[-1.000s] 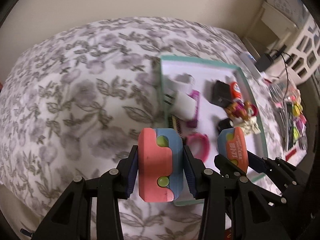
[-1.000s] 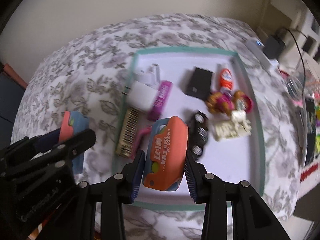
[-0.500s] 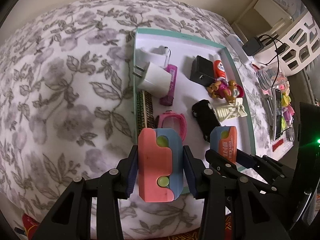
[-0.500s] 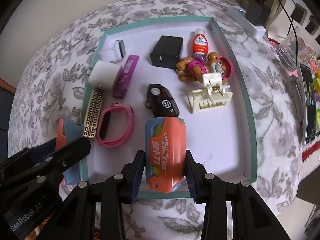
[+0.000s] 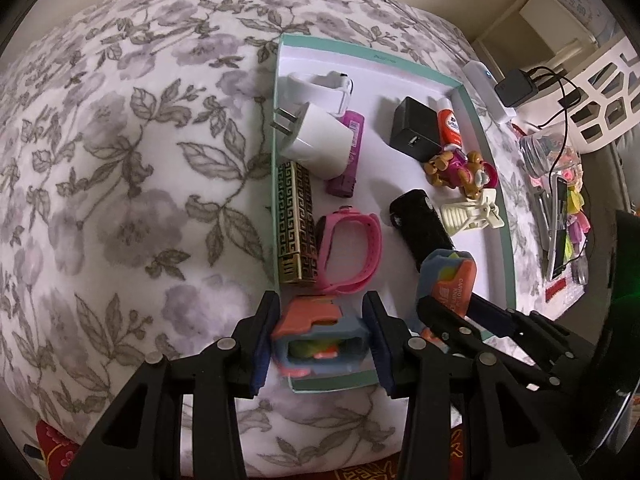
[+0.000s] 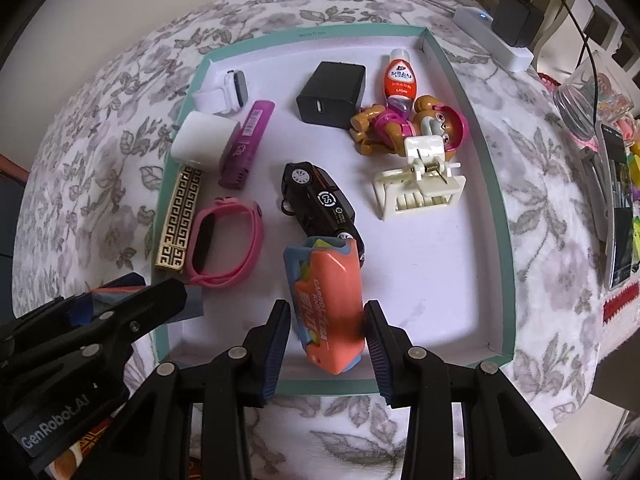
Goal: Organize rigid objects
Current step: 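Lower both carrot knife toys into the tray and open both tools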
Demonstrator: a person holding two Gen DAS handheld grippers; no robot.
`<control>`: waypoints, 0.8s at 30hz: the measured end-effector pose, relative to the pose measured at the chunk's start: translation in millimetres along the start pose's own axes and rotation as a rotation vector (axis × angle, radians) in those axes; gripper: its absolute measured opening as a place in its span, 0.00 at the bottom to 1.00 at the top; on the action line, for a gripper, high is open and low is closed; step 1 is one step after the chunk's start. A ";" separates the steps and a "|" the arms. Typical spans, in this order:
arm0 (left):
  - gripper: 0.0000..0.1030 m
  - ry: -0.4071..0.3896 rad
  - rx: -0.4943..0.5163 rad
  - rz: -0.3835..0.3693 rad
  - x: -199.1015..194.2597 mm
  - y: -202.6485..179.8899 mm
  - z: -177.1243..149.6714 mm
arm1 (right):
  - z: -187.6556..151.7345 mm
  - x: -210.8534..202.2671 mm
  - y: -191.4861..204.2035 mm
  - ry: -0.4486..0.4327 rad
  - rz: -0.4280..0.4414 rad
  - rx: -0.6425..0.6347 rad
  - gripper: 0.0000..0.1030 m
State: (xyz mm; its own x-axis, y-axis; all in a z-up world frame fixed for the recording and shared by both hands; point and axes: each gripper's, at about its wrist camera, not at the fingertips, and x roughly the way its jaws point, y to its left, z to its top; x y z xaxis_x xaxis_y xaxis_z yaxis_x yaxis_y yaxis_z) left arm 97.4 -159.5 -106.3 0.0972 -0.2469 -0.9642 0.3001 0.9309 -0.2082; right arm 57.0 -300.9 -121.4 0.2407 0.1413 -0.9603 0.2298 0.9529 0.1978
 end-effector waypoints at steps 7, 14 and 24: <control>0.49 -0.008 0.006 0.010 -2.5 2.0 -2.2 | -0.8 -3.0 -2.3 -0.006 0.003 0.001 0.40; 0.58 -0.036 0.004 0.023 -11.1 6.2 -6.5 | -1.1 -7.5 -3.8 -0.030 0.005 0.007 0.41; 0.64 -0.111 0.013 0.067 -28.9 11.4 -6.9 | -3.8 -17.7 -5.7 -0.078 0.015 0.024 0.48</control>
State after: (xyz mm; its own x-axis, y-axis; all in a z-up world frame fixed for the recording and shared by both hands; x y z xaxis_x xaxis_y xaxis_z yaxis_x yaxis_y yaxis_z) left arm 91.5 -139.9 -81.9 0.2214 -0.2128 -0.9517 0.3019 0.9429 -0.1406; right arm 47.8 -307.8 -106.3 0.3170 0.1328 -0.9391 0.2482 0.9440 0.2173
